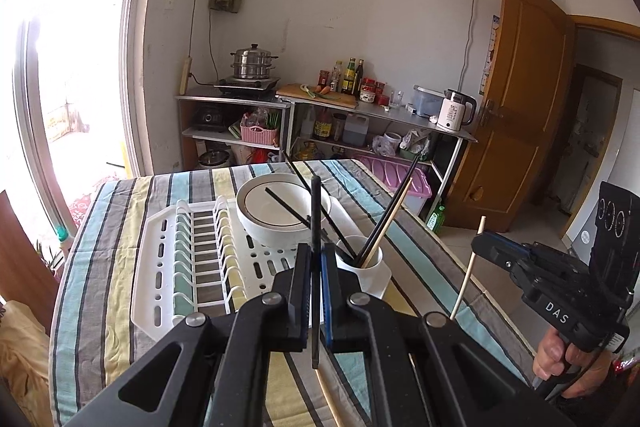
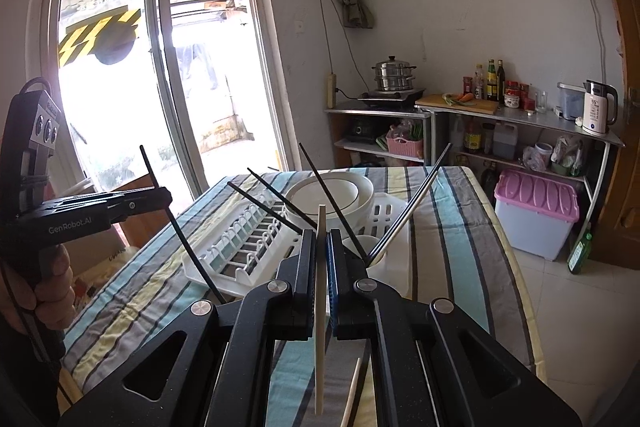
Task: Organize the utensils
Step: 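Lower both chopsticks into the white cup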
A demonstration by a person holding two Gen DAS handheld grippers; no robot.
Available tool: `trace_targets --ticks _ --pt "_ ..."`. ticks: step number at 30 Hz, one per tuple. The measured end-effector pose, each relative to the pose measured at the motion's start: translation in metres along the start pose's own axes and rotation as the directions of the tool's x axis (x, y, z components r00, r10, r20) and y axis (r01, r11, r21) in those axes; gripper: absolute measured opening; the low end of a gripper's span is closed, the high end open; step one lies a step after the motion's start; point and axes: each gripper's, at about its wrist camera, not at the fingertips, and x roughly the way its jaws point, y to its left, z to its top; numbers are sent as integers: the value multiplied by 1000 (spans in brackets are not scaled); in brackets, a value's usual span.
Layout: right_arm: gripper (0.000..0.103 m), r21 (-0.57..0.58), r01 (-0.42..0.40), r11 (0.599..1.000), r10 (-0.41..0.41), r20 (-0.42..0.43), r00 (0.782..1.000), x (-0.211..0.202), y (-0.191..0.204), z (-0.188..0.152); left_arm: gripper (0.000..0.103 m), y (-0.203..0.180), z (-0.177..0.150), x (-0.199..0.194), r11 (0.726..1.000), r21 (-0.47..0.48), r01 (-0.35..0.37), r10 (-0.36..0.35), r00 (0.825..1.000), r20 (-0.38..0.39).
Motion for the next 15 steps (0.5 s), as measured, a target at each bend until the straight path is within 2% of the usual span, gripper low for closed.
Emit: trace_targets --ticks 7,15 --pt "5 9 18 1000 -18 36 999 7 -13 23 4 -25 38 6 998 43 37 -38 999 28" --pt "5 44 29 999 -32 73 997 21 -35 49 4 -42 73 35 996 48 71 -72 997 36"
